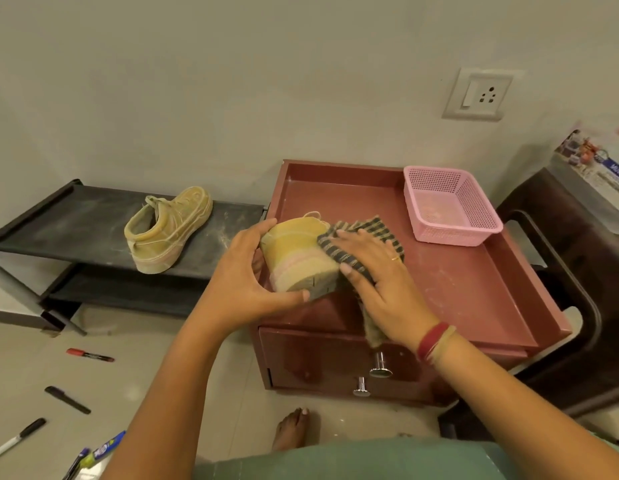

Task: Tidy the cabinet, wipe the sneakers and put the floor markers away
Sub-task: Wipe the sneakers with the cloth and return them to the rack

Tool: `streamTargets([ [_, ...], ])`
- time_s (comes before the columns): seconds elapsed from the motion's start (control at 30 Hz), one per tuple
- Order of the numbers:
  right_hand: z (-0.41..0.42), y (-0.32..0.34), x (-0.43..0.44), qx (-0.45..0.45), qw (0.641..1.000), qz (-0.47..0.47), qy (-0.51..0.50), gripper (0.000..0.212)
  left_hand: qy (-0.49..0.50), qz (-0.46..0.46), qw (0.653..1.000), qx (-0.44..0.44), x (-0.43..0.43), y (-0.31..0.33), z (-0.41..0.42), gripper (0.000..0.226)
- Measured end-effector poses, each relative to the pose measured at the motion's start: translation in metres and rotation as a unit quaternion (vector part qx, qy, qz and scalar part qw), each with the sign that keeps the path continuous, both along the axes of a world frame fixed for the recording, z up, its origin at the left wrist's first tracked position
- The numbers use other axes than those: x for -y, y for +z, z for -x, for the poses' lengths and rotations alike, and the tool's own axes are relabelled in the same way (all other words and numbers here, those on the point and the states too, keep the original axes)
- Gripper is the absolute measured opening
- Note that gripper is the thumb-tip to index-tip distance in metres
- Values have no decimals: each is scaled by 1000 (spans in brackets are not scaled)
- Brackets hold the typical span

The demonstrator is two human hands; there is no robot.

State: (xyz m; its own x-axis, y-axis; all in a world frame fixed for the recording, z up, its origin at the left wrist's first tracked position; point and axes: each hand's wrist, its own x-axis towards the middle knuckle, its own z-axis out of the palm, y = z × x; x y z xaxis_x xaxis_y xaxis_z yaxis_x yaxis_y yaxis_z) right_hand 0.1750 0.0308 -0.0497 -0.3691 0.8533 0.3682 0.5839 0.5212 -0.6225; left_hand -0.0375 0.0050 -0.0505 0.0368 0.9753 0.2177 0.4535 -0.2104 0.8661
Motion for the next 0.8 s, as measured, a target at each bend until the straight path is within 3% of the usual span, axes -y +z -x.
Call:
streamTargets([
  [0.17,16,-10,25,45,992,-27,111,39,23,2,998,-60,-1,-3,0,109],
  [0.33,-10,-14,-7,29,999,23,-5,40,31,32,997,-57,-1,-5,3,118],
  [0.47,-1,-22,6,35,997,4,66,41,32,18,998,-60,-4,-6,2,113],
  [0.57,-13,-18,-10,22,1000,18,-1,40,38,27,998,-38,-5,-5,2,113],
  [0.7,-5,-22,-1,46,997,-2,66,41,40,14,998,-41,-6,-5,2,113],
  [0.8,-12,-21,-9,47,999,-2,12,41,42,18,999,-30,-6,-4,3,112],
])
